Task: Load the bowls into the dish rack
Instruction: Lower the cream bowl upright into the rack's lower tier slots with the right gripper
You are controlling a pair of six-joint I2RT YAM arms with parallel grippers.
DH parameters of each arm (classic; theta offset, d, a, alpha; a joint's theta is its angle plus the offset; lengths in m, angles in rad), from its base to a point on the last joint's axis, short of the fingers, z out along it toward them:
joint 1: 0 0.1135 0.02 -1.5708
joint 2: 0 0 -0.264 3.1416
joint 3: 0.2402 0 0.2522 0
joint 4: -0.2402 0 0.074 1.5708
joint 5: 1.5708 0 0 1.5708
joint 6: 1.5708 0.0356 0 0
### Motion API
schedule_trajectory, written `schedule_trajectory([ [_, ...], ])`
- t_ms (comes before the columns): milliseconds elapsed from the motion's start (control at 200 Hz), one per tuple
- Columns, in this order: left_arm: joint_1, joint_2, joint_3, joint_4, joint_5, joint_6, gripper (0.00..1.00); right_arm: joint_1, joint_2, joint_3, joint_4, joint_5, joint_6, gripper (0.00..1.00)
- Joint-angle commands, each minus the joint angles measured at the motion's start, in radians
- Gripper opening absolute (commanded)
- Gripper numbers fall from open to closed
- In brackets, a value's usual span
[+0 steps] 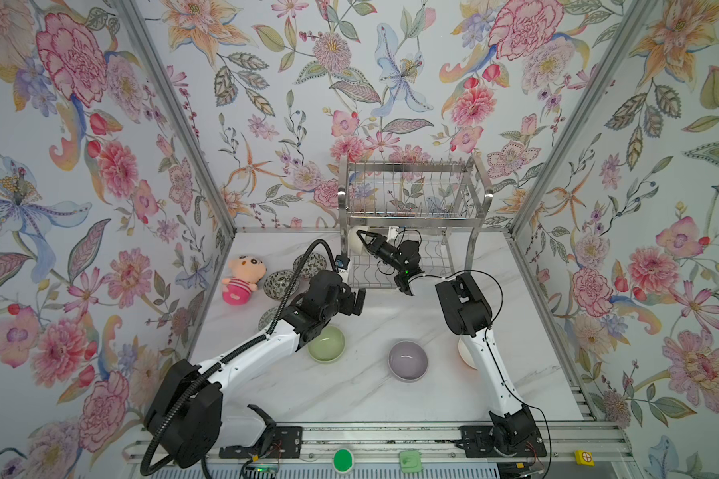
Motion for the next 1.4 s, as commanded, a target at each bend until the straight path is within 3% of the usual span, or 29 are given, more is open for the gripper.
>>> schedule_trajectory([
  [0,0.012,-0.019,0.042,-0.016,-0.021,0.011,0.99,0.004,0.008,0.065,0.033,0.000,0.008,0.00],
  [806,-0.033,0.090,0.170,-0.055,-0.039,0.003,0.99,-0.022,0.090,0.150,-0.050,-0.032,0.014,0.00],
  [1396,-0.041,0.085,0.171,-0.068,-0.054,0.001,0.99,-0.026,0.144,0.223,-0.121,-0.045,0.037,0.00],
])
